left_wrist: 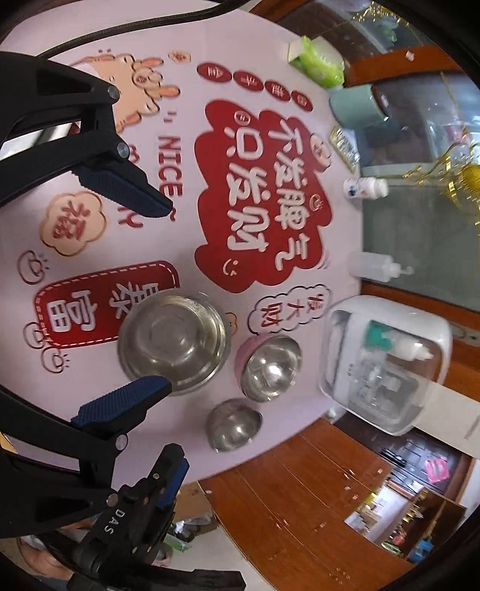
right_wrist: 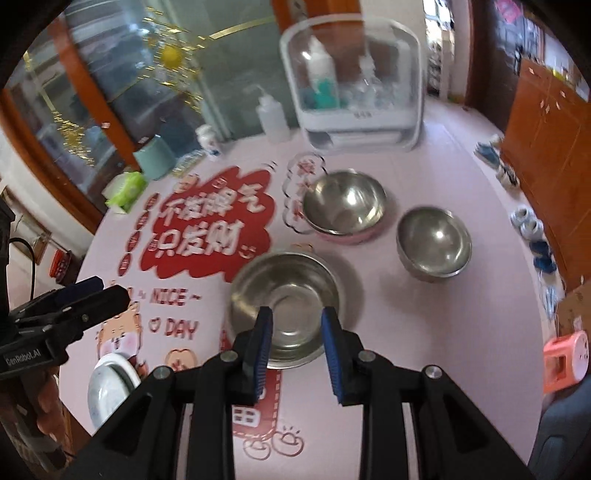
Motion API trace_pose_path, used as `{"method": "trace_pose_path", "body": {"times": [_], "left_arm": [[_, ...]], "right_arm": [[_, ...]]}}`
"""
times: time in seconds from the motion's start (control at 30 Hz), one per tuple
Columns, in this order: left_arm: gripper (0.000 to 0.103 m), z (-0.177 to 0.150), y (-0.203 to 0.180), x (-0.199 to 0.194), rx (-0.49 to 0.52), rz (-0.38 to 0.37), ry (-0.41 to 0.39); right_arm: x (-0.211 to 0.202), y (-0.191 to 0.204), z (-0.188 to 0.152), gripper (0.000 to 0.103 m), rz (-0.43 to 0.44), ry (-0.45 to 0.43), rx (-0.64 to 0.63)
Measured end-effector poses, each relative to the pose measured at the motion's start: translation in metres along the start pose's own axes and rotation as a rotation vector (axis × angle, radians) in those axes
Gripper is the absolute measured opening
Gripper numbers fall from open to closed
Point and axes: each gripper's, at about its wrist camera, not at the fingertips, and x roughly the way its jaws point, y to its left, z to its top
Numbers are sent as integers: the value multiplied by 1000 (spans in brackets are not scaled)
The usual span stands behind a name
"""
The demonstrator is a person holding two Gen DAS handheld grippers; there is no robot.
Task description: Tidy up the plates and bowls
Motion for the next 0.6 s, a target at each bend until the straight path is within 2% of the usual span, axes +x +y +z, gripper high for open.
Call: {"method": "trace_pose_path", "body": {"times": [0.2, 0.4, 0.6], "left_arm": [[87, 3, -4, 63, -6, 34, 67], [87, -1, -2, 105, 3, 60, 105], [78, -5, -1, 129, 2, 53, 136]], "right_arm": [[50, -26, 0, 27, -1, 96, 92], [82, -36, -5, 27, 6, 168, 126], [104, -44, -9, 27, 15, 221, 140]]}}
